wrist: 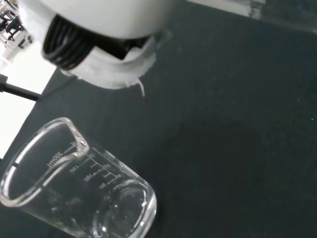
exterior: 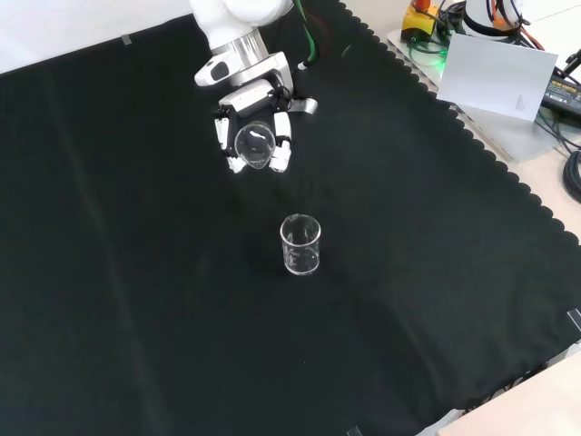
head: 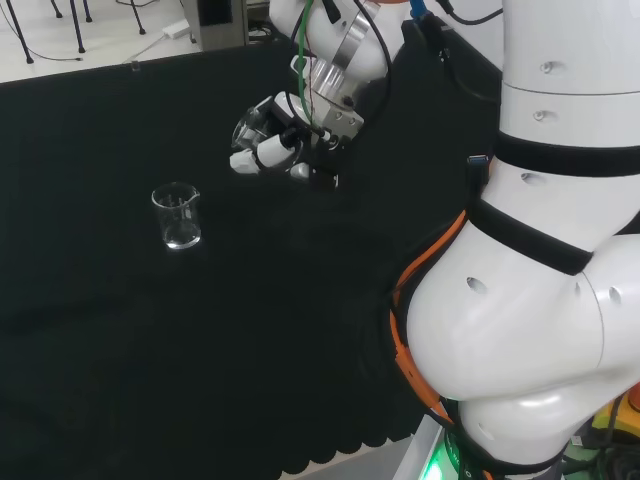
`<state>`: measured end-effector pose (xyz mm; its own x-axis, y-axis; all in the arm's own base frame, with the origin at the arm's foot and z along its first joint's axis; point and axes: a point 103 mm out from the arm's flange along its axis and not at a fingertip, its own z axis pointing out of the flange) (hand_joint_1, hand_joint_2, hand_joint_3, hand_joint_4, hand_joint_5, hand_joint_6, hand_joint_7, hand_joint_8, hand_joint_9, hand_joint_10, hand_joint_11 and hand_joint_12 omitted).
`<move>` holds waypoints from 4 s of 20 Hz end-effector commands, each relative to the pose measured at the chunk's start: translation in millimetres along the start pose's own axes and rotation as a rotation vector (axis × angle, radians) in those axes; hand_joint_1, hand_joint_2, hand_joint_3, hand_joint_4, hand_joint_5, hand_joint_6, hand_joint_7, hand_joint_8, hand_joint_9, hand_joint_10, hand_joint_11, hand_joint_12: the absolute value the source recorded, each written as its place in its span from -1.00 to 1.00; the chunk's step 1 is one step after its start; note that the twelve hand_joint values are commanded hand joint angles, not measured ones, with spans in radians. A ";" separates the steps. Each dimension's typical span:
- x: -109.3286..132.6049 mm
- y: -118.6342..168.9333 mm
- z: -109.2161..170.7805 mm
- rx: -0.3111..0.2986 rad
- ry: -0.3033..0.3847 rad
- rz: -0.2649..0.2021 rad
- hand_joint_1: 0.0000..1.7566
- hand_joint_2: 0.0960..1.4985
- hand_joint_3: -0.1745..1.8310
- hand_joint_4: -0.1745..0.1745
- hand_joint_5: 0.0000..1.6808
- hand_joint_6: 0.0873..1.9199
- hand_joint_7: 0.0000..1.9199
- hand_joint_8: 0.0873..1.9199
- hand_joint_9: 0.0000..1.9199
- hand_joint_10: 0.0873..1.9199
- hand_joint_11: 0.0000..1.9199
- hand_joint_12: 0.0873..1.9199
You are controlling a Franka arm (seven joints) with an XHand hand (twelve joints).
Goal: Place the beaker back on the table.
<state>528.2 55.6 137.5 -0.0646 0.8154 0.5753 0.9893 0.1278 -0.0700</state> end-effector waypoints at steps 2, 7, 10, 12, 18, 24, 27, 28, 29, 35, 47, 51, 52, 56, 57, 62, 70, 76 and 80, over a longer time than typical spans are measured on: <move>-10.2 -1.0 6.3 0.010 -0.009 0.022 0.28 -0.13 -0.23 0.81 0.48 -0.33 0.82 -1.00 0.70 -0.94 0.31 -0.19; -14.4 -1.1 13.3 0.022 0.033 0.014 0.28 -0.13 -0.23 0.81 0.48 -0.33 0.82 -1.00 0.70 -0.94 0.31 -0.19; -18.2 -2.0 15.0 0.015 0.056 0.005 0.28 -0.13 -0.23 0.81 0.48 -0.33 0.82 -1.00 0.70 -0.94 0.30 -0.19; -20.6 -2.1 17.7 0.029 0.087 0.002 0.28 -0.13 -0.23 0.82 0.48 -0.33 0.82 -1.00 0.70 -0.94 0.30 -0.19; -30.4 -6.3 22.3 -0.007 0.165 0.033 0.28 -0.13 -0.23 0.91 0.48 -0.33 0.82 -1.00 0.69 -0.94 0.30 -0.18; -28.5 -7.2 31.0 -0.023 0.197 0.062 0.27 -0.13 -0.24 1.00 0.49 -0.34 0.81 -1.00 0.67 -0.94 0.28 -0.18; -28.6 -7.7 34.4 -0.012 0.184 0.064 0.27 -0.13 -0.24 1.00 0.49 -0.35 0.80 -1.00 0.66 -0.95 0.27 -0.18; -28.4 -7.8 35.0 -0.013 0.185 0.068 0.27 -0.13 -0.24 1.00 0.49 -0.35 0.80 -1.00 0.66 -0.95 0.27 -0.18; -29.1 -7.9 35.2 -0.012 0.181 0.068 0.27 -0.13 -0.24 1.00 0.49 -0.35 0.80 -1.00 0.66 -0.95 0.26 -0.18; -28.5 -8.3 41.3 0.017 0.158 0.061 0.27 -0.12 -0.26 0.98 0.48 -0.35 0.79 -1.00 0.64 -0.95 0.25 -0.16; -21.2 -9.0 52.9 0.025 0.138 0.056 0.27 -0.11 -0.26 0.94 0.47 -0.33 0.78 -1.00 0.63 -0.95 0.23 -0.15; -32.1 -6.6 48.7 0.032 0.142 0.061 0.27 -0.10 -0.23 0.59 0.41 -0.22 0.76 -1.00 0.61 -0.93 0.21 -0.13; -33.0 -6.3 48.0 0.033 0.145 0.064 0.28 -0.11 -0.20 0.49 0.40 -0.18 0.76 -1.00 0.60 -0.91 0.20 -0.13; -33.1 -5.5 47.0 0.041 0.149 0.059 0.28 -0.16 -0.11 0.30 0.37 -0.10 0.76 -1.00 0.50 -0.70 0.16 -0.09; -33.0 -5.2 47.0 0.044 0.151 0.057 0.29 -0.17 -0.09 0.24 0.37 -0.09 0.76 -1.00 0.46 -0.60 0.15 -0.08; -25.7 -6.5 54.0 0.047 0.139 0.049 0.30 -0.24 -0.02 0.05 0.39 -0.08 0.74 -1.00 0.34 -0.36 0.11 -0.05; -24.1 -5.8 54.4 0.062 0.145 0.049 0.30 -0.29 0.02 0.24 0.43 -0.12 0.72 -1.00 0.29 -0.30 0.06 -0.01; -31.0 -5.9 48.9 0.075 0.162 0.049 0.27 -0.25 -0.02 0.87 0.41 -0.12 0.62 -1.00 0.21 -0.34 -0.15 0.12; -31.4 -6.0 50.1 0.083 0.161 0.047 0.25 -0.20 -0.08 1.00 0.37 -0.10 0.49 -1.00 0.13 -0.46 -0.38 0.25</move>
<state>518.2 58.5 79.6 0.0120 0.7204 0.6935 0.9781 0.1358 -0.1579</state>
